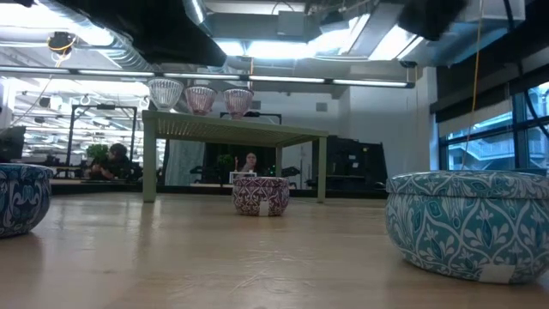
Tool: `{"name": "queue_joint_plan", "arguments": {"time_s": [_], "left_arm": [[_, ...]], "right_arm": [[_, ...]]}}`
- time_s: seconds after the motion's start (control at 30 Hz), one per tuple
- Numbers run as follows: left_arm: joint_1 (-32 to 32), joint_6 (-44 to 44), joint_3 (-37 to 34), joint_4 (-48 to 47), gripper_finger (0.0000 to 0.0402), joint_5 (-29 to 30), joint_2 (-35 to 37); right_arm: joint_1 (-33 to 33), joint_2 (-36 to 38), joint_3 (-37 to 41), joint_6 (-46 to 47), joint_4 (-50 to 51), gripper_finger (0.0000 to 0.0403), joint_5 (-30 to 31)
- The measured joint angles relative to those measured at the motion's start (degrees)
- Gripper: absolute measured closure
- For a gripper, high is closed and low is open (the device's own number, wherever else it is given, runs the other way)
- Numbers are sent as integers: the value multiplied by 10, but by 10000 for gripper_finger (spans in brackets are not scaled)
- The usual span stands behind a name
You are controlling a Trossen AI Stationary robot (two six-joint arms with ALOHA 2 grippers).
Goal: Pick & Place candle stick holders
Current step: Put the yellow glass candle holder on the shelf aligned with the other glass candle holders
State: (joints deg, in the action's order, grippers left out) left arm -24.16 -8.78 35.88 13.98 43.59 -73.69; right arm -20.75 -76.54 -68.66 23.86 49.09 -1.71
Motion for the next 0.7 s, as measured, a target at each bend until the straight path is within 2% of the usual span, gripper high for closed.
{"name": "queue_joint_plan", "arguments": {"time_s": [0.2,0.37,0.47,0.7], "left_arm": [[0,6,0,0,308,-11,0],[0,24,0,1,311,-12,0],[0,46,0,20,311,-12,0],[0,114,0,62,311,-24,0]], "right_arm": [[-92,-76,0,207,7,246,-71],[-126,-132,0,295,-16,246,-89],[-131,-157,0,327,-38,246,-93],[-135,-198,0,327,-39,246,-95]]}}
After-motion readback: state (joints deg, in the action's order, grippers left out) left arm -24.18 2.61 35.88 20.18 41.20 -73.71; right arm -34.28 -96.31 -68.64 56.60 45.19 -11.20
